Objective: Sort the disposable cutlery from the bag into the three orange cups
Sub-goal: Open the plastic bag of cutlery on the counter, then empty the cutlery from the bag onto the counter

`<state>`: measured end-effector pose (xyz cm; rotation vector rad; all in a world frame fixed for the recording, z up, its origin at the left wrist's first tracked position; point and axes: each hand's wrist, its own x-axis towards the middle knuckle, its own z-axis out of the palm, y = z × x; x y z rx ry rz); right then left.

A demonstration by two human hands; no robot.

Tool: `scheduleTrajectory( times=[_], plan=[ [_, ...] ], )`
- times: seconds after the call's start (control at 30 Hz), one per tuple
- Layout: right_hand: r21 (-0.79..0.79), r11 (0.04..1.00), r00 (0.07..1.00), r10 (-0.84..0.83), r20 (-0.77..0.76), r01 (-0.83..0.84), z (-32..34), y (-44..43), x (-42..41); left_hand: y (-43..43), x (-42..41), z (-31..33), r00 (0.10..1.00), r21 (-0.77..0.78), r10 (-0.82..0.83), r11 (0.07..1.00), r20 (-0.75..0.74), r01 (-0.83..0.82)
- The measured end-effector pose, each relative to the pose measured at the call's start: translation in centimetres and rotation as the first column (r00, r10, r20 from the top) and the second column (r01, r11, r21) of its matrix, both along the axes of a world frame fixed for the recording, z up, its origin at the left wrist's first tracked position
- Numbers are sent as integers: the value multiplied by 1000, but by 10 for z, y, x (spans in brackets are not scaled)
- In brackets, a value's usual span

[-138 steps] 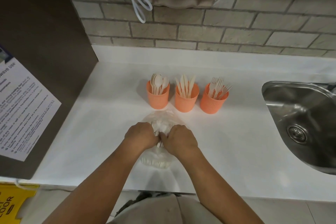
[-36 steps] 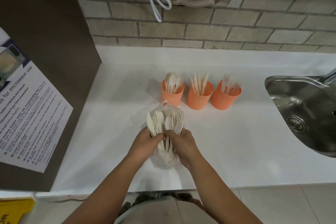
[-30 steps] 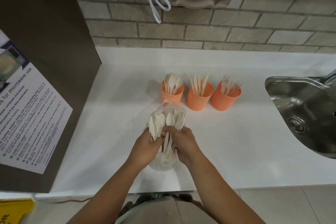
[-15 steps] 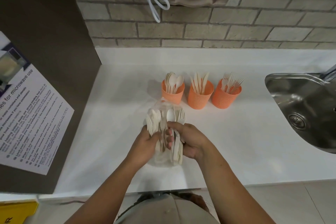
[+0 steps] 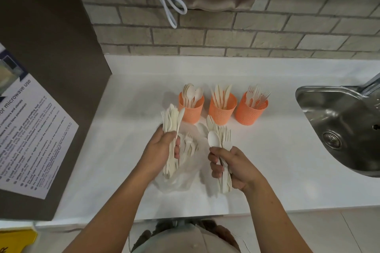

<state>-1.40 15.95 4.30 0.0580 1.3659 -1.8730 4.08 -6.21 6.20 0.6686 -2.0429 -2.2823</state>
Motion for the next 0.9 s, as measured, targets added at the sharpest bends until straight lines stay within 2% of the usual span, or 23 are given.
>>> scheduleTrajectory(
  times=[0.13, 0.23, 0.4, 0.47, 0.53, 0.6, 0.63, 0.73, 0.83, 0.9],
  plan=[
    [60, 997, 991, -38, -131, 46, 5, 7, -5, 26, -15, 7, 996, -89, 69, 993, -55, -74],
    [269, 962, 953, 33, -300, 51, 2, 21, -13, 53, -25, 12, 996, -138, 43, 989, -72, -52],
    [452, 892, 937, 162, -308, -6, -10, 53, -28, 104, -40, -14, 996, -49, -19, 999, 87, 23],
    [578, 816, 910, 245, -334, -7, -24, 60, -38, 123, -44, -30, 986, -62, 2, 998, 167, 9],
    [720, 693, 879, 318, -354, 40, -37, 63, -47, 136, -47, -47, 969, -109, 55, 994, 241, -29],
    [794, 599, 864, 340, -372, 106, -46, 62, -50, 143, -49, -58, 947, -179, 99, 983, 305, -45],
    [797, 593, 863, 336, -377, 117, -50, 62, -51, 146, -48, -62, 939, -214, 106, 976, 327, -36],
    [721, 689, 897, 271, -351, 74, -53, 61, -47, 154, -45, -68, 939, -302, 120, 953, 322, -18],
    [529, 848, 937, 164, -309, 26, -56, 67, -44, 156, -42, -67, 955, -357, 115, 934, 274, -10],
    [399, 917, 965, 82, -248, 24, -54, 73, -46, 155, -40, -67, 961, -384, 104, 923, 256, 2]
  ],
)
